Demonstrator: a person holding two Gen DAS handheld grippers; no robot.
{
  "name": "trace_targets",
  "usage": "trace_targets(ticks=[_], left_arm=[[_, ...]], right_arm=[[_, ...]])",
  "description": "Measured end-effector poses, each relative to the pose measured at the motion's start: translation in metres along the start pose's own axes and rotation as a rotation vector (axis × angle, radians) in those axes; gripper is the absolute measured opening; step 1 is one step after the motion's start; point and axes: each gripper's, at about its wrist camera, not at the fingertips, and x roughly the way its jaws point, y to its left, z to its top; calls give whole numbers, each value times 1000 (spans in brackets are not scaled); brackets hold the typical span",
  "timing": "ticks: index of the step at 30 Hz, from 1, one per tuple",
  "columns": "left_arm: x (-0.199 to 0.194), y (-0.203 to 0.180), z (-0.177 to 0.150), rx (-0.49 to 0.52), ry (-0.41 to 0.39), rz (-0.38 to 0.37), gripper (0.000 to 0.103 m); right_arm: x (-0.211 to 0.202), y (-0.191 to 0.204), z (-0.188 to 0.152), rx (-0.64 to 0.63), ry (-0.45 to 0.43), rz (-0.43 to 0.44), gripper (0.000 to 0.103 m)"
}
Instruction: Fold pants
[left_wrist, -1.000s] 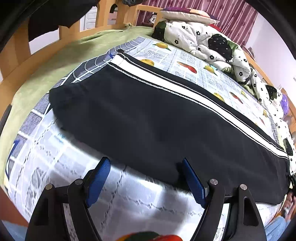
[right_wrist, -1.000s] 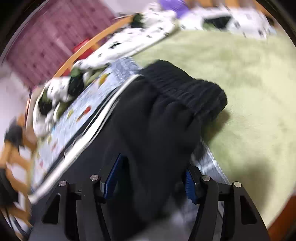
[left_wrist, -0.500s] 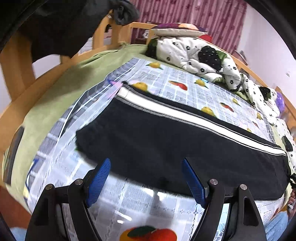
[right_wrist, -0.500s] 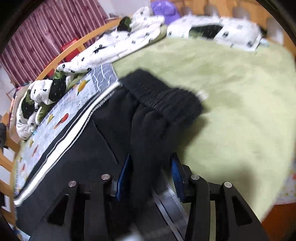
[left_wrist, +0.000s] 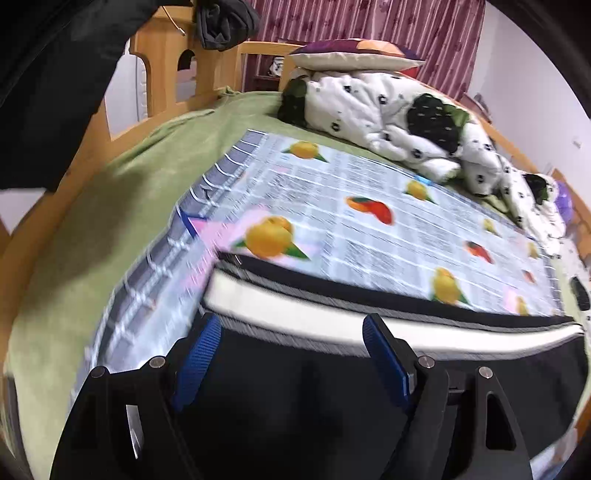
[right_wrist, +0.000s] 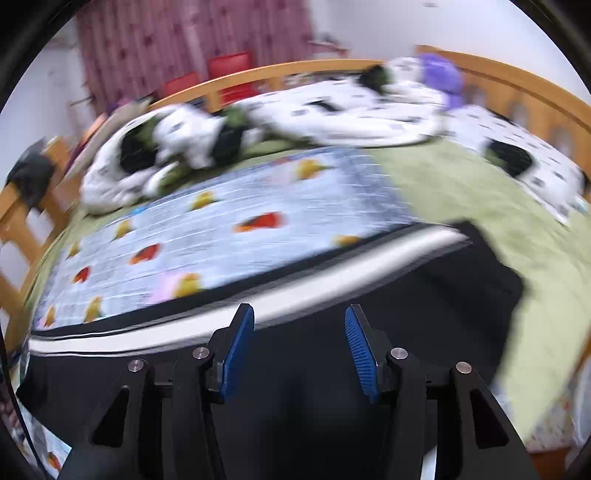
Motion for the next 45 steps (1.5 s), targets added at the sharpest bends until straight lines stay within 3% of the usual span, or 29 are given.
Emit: trace_targets(ticks=[4, 8, 11, 13, 16, 20, 23, 24, 26, 29, 32, 34, 37, 38, 40, 41, 43, 45], left_arm=[[32, 18, 17, -53, 44, 10, 76], [58, 29, 19, -67, 90, 27, 75], [75, 37, 18, -72, 121, 48, 48], [73, 47, 19, -128, 109, 6, 33], [65, 49, 24, -140, 74, -33, 28], [73, 41, 23, -65, 54, 5, 27], [74, 45, 23, -103, 57, -2, 26], [69, 47, 25, -112, 34, -18, 26], [63, 45, 28, -86, -1, -17, 26], [78, 39, 21, -56, 59, 47, 27], [69, 27, 20, 17, 38, 137, 39], [53, 17, 21, 57, -7, 198, 52], [32, 9, 20, 77, -102, 159, 63], [29, 5, 20, 85, -117, 127, 65], [37, -2, 19, 99, -87, 73, 68], [45, -4, 18, 102, -59, 80, 68], [66, -5, 16, 114, 6, 161, 68], [82, -4, 14, 121, 63, 238, 71]], right_arm=[[39, 82, 15, -114, 36, 57, 51], [65, 134, 15, -229, 23, 154, 51], [90, 155, 3, -344, 29, 221, 51], [110, 161, -9, -408, 66, 249, 51], [130, 157, -14, -421, 100, 241, 51], [154, 158, -13, -425, 155, 271, 50], [165, 159, -18, -423, 158, 236, 23], [162, 159, -17, -419, 147, 239, 3], [154, 156, -11, -384, 123, 270, 0], [155, 156, -11, -359, 135, 282, 4], [153, 160, -14, -392, 131, 247, 4], [139, 159, -11, -394, 110, 250, 10], [120, 151, -13, -374, 64, 271, 30], [118, 150, -15, -379, 62, 269, 31], [120, 150, -21, -389, 68, 248, 31], [126, 151, -25, -393, 86, 237, 31], [144, 154, -33, -413, 143, 194, 31], [149, 155, -37, -408, 121, 181, 32]])
